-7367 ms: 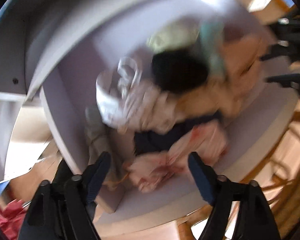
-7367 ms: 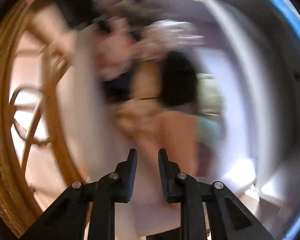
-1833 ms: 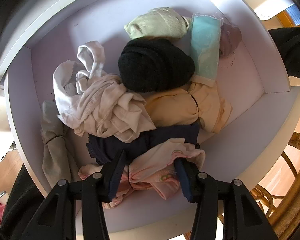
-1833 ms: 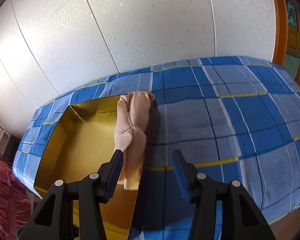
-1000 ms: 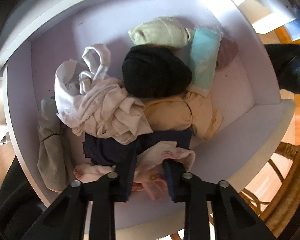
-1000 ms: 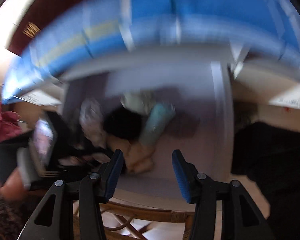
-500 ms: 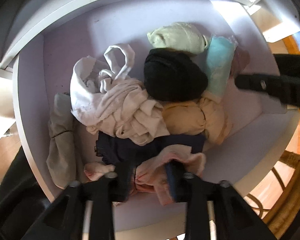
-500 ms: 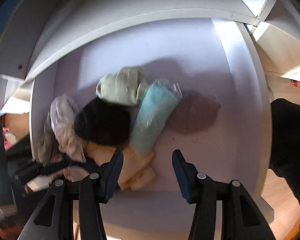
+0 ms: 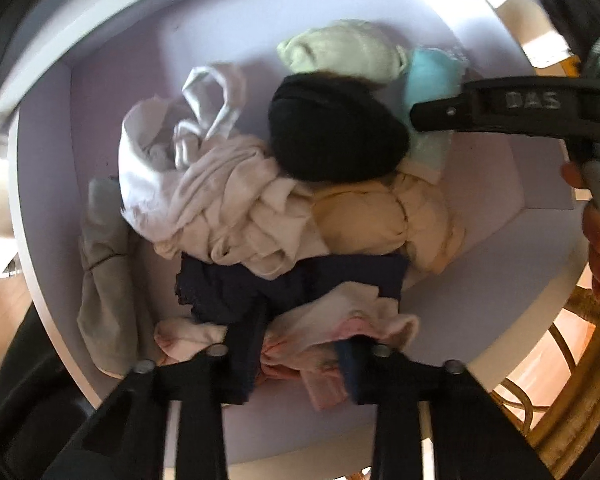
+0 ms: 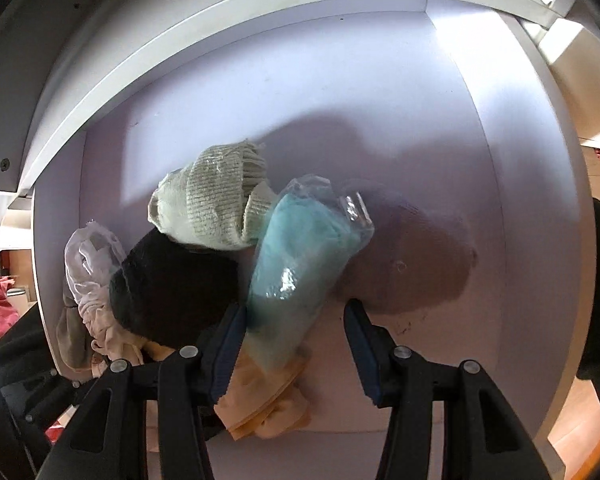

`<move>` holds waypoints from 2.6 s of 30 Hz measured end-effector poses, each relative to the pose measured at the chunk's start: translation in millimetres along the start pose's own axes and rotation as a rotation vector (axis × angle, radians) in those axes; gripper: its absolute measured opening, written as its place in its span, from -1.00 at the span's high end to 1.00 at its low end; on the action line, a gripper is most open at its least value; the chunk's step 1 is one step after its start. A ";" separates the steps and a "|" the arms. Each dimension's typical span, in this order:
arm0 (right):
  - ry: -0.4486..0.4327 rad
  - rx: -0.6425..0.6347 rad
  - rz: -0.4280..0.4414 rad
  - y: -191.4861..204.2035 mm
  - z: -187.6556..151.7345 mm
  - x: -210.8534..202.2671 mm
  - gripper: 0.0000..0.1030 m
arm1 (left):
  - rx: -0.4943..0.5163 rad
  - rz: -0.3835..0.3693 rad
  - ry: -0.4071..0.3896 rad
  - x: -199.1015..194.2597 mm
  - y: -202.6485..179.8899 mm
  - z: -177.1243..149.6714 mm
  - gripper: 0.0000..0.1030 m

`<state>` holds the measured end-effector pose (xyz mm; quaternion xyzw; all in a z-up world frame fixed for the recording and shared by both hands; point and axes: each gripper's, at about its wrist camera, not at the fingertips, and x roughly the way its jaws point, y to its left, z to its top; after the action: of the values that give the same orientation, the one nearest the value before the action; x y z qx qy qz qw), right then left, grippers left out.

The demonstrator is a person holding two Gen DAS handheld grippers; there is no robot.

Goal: Organize soft objects
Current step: 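Grasp the pink rolled garment with the left gripper while the right gripper returns to the shelf, then lift the pink garment with the left gripper and carry it over the red box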

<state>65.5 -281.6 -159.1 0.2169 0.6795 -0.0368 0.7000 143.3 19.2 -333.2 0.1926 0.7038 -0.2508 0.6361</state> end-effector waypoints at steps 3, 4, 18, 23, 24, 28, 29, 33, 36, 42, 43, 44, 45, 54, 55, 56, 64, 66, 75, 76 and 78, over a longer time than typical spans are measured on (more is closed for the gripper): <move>0.006 -0.009 0.014 -1.4 2.1 1.5 0.47 | -0.062 -0.046 -0.046 -15.6 15.9 0.1 0.79; 0.008 -0.002 0.020 -4.5 2.4 0.2 0.50 | -0.084 -0.059 -0.059 -20.0 21.6 0.0 0.81; 0.001 0.021 0.026 -20.6 8.8 -9.1 0.56 | -0.159 -0.146 -0.266 -105.1 46.5 -14.2 0.92; 0.002 0.011 0.014 -10.3 6.0 -2.7 0.56 | -0.164 -0.183 -0.371 -140.0 49.4 -16.5 0.93; 0.002 0.007 0.011 -9.0 6.3 -2.3 0.56 | -0.162 -0.187 -0.389 -145.5 48.3 -16.9 0.93; 0.004 -0.008 0.000 -3.8 5.6 0.7 0.56 | -0.132 -0.191 -0.413 -164.7 45.0 -16.4 0.93; 0.005 -0.009 0.000 -3.0 5.5 1.3 0.56 | -0.114 -0.162 -0.398 -164.3 42.7 -15.1 0.92; 0.008 -0.006 0.003 -1.5 6.0 2.8 0.56 | -0.081 -0.072 -0.284 -128.3 30.5 -1.8 -0.41; 0.011 -0.003 0.007 -2.5 6.9 3.0 0.56 | -0.052 -0.037 -0.195 -96.7 24.0 5.6 -0.94; 0.015 -0.003 0.010 -6.1 7.4 8.3 0.55 | 0.047 0.119 -0.075 -44.1 8.9 20.2 -0.43; 0.015 -0.002 0.011 -6.0 7.5 8.3 0.55 | 0.058 0.147 -0.059 -36.5 7.7 21.5 -0.23; 0.016 -0.001 0.012 -6.3 7.7 8.7 0.55 | 0.069 0.164 -0.047 -30.5 6.7 22.1 -0.04; 0.016 -0.001 0.013 -6.6 8.0 9.2 0.55 | 0.080 0.165 -0.038 -26.9 6.1 21.5 0.07; 0.009 -0.028 -0.005 -0.6 4.8 14.1 0.56 | 0.103 0.082 -0.173 -82.7 -2.0 10.0 0.39; 0.009 -0.028 -0.007 1.0 3.9 13.5 0.56 | 0.114 0.084 -0.191 -91.9 -4.2 7.5 0.39; 0.010 -0.025 -0.006 1.1 3.5 13.7 0.56 | 0.127 0.088 -0.203 -98.9 -6.5 5.3 0.39; 0.014 -0.026 -0.007 1.5 5.9 11.1 0.56 | 0.262 0.119 -0.288 -155.5 -36.3 -22.8 0.39; 0.014 -0.028 -0.009 2.7 6.0 11.3 0.56 | 0.274 0.086 -0.323 -181.2 -44.0 -27.7 0.39; 0.015 -0.062 -0.035 11.4 4.9 11.7 0.56 | 0.213 -0.127 -0.529 -314.9 -51.5 -15.6 0.39; 0.015 -0.065 -0.037 12.0 5.0 11.7 0.56 | 0.209 -0.113 -0.553 -329.8 -51.4 -8.4 0.39; 0.014 -0.068 -0.039 13.3 4.9 11.6 0.56 | 0.189 -0.086 -0.594 -352.7 -48.7 6.1 0.39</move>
<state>75.5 -268.4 -167.1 0.1797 0.6893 -0.0258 0.7013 160.5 -6.5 21.6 0.1395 0.4684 -0.3872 0.7818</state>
